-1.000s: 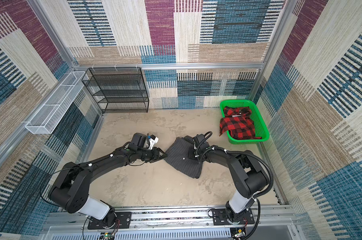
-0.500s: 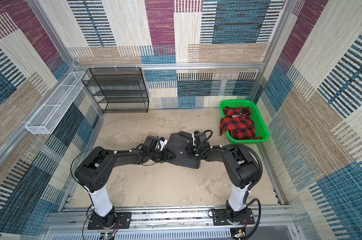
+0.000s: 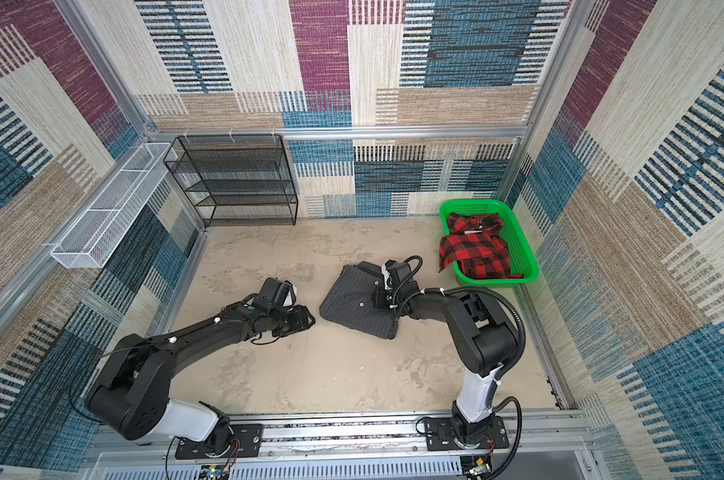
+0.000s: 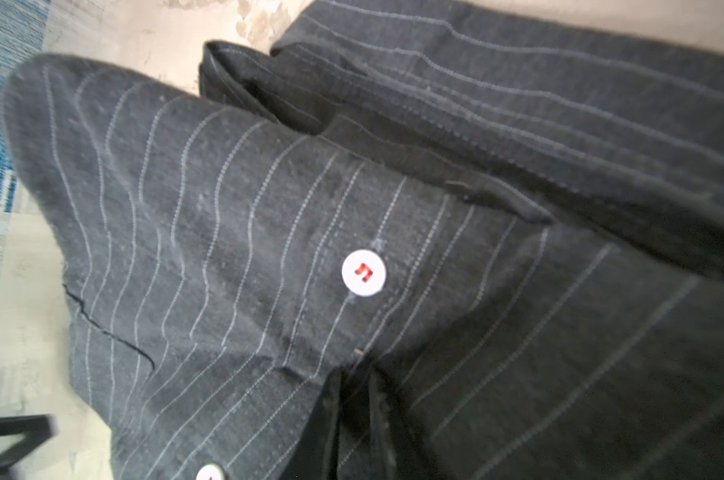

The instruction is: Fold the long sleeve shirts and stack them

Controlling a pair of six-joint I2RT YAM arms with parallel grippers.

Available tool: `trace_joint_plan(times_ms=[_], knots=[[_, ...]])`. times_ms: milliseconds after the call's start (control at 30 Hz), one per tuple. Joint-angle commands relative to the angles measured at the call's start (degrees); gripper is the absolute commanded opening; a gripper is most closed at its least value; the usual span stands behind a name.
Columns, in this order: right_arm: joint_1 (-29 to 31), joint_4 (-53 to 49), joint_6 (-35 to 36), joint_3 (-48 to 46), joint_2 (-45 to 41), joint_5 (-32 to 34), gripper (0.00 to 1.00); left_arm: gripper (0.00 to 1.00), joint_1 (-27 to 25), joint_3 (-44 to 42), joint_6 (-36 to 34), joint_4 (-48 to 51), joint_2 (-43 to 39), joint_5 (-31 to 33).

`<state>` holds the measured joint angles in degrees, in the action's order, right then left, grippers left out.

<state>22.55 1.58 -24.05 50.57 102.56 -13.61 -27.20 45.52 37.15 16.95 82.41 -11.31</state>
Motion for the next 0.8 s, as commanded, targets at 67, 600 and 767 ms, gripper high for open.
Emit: trace_joint_plan(times_ms=[67, 600, 767], knots=[[1.32, -16.69, 5.43, 3.61, -4.71, 6.61, 0.28, 0.67, 1.75, 8.23, -5.95, 6.16, -1.72, -3.82], [9.18, -25.14, -2.81, -0.19, -20.5, 10.28, 0.57, 0.72, 3.87, 39.75, -19.47, 10.03, 31.37, -28.77], [9.05, -21.01, -3.65, -4.39, -19.25, 10.18, 0.56, 0.73, 3.68, 42.76, -23.57, 14.34, 36.79, -27.82]])
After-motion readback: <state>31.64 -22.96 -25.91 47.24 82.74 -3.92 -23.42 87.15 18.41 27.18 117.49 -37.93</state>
